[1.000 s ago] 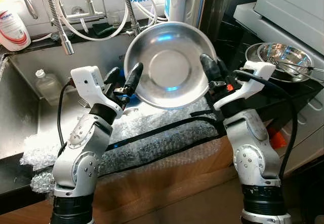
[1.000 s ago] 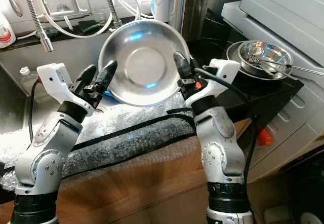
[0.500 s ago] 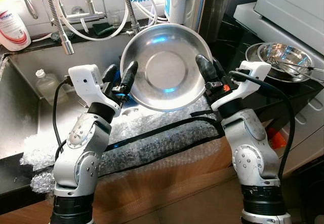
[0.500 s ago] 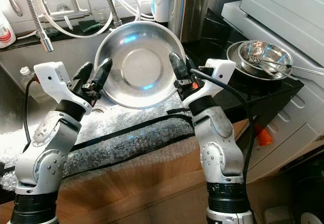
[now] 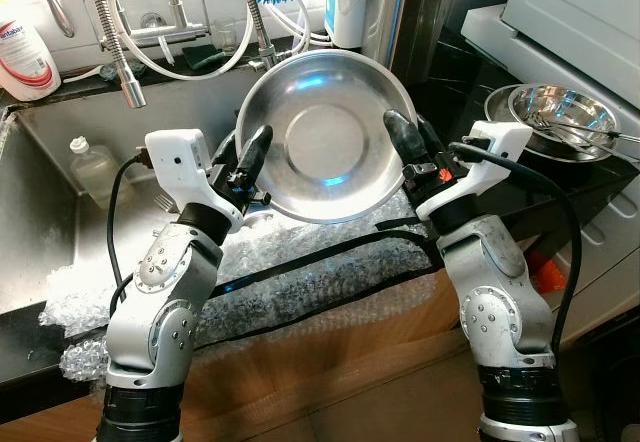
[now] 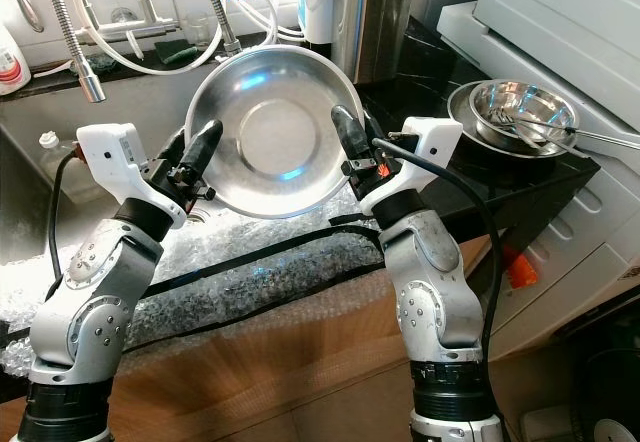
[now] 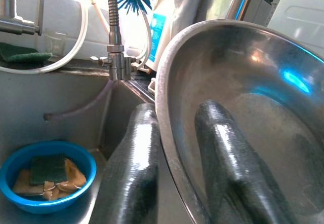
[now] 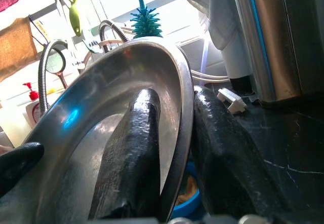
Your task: Kitchen organization
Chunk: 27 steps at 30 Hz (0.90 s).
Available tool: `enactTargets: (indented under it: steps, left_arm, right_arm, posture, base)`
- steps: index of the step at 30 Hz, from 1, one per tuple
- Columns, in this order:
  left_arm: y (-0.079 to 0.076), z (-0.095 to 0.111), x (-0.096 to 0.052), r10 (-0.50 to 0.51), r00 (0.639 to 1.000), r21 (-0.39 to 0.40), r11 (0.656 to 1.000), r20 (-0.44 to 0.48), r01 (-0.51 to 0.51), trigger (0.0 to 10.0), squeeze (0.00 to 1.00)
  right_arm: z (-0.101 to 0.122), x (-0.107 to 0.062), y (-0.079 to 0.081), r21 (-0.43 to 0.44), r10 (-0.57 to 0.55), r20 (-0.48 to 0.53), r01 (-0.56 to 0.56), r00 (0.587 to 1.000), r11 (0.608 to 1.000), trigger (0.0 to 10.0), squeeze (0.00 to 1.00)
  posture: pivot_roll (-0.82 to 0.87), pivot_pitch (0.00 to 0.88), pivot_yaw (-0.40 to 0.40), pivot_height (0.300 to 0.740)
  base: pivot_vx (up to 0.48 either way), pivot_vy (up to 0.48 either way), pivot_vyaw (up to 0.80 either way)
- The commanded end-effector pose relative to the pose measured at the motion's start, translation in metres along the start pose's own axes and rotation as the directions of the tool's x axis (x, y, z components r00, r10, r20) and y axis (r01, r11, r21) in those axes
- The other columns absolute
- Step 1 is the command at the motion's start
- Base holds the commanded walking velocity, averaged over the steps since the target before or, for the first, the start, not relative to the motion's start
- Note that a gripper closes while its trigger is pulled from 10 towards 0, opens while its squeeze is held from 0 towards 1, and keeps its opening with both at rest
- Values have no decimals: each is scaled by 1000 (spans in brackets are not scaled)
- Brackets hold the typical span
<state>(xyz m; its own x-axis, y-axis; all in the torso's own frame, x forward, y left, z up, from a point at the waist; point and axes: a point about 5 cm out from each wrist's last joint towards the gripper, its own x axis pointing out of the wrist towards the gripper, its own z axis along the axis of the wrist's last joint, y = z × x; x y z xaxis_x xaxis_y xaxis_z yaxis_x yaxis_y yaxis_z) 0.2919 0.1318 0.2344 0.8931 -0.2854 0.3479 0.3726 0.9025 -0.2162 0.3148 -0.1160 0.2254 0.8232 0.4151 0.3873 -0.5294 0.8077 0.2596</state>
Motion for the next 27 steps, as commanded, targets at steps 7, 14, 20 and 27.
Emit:
enactTargets:
  steps: [7, 14, 20, 27]
  left_arm:
    - [-6, 2, -1, -48, 999, 30, 998, -6, 48, 0, 0]
    - [-7, 1, -1, -51, 999, 35, 998, -10, 51, 0, 0]
    - [-8, 1, -1, -54, 999, 30, 998, -9, 54, 0, 0]
    - [-8, 2, 0, -51, 999, 32, 998, -3, 51, 0, 0]
  right_arm:
    - [5, 1, 8, -22, 40, 13, -40, 999, 999, 10000, 0]
    - [5, 0, 7, -32, 38, 9, -38, 999, 999, 10000, 0]
    - [4, 1, 7, -42, 38, 6, -37, 999, 998, 10000, 0]
    - [4, 2, 7, -48, 39, 5, -38, 999, 998, 10000, 0]
  posture:
    - [7, 114, -21, 740]
    - [7, 114, -22, 740]
    - [7, 114, -22, 740]
    - [8, 113, -22, 740]
  base:
    - [0, 0, 0]
    - [0, 0, 0]
    - [0, 0, 0]
    - [0, 0, 0]
